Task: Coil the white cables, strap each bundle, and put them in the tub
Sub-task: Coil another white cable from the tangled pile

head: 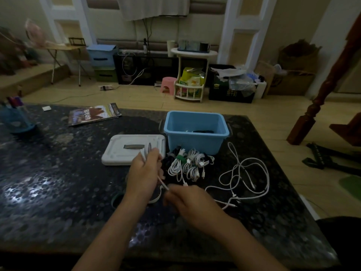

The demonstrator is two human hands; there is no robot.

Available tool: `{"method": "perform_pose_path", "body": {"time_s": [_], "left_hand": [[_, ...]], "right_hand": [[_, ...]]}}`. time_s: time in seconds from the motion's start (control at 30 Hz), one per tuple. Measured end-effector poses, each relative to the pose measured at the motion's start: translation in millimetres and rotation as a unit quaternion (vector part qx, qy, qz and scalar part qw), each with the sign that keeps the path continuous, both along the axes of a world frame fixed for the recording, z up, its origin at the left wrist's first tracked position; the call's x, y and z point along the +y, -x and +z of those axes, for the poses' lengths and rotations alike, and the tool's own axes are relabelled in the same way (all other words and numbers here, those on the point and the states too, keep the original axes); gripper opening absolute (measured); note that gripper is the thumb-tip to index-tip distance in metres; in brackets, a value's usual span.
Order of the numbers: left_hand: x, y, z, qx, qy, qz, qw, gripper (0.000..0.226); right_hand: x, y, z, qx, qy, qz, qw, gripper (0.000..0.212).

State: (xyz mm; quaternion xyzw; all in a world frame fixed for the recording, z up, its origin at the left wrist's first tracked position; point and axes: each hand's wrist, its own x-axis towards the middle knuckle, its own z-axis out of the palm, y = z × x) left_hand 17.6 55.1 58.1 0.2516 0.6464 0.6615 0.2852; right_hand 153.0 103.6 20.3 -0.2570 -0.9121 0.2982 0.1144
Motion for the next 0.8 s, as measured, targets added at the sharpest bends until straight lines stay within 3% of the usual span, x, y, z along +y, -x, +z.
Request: {"method": "perform_pose_path", "body": {"time_s": [0.17, 0.5, 0.6, 0.67, 0.73, 0.8], "left_hand": [[-2.3, -15.9, 0.4, -0.054, -0.057, -0.091, 0.993, 0.036], [-14.5, 0.0, 10.9, -0.079, 0.020, -0.222, 0.972, 0.047], [-13.6, 2.1, 6.2, -0.016, 0.064, -0.219, 0.974, 0.047], [-10.7, 2.5, -2.7, 0.087, 0.091, -0.199, 0.972, 0.041], [-8.5, 2.9, -10.7, 0.205, 0.125, -0.187, 0.953, 0.038], [-7.9, 2.2, -16.0, 0.258, 0.154, -0.197, 0.933, 0.040]], "right_hand": [[-14.1, 14.4, -16.1, -0.050, -0.044, 0.036, 0.997, 0.022], [24.0, -4.0, -8.1, -0.068, -0.071, -0.083, 0.992, 0.033], [39.8, -10.2, -4.9, -0.043, -0.055, -0.154, 0.986, 0.038], [47.9, -12.1, -3.5, -0.019, -0.048, -0.188, 0.981, 0.038], [51.5, -12.0, -1.5, 0.007, -0.036, -0.208, 0.977, 0.038], [51.4, -9.7, 0.8, 0.036, -0.012, -0.214, 0.976, 0.038]]}}
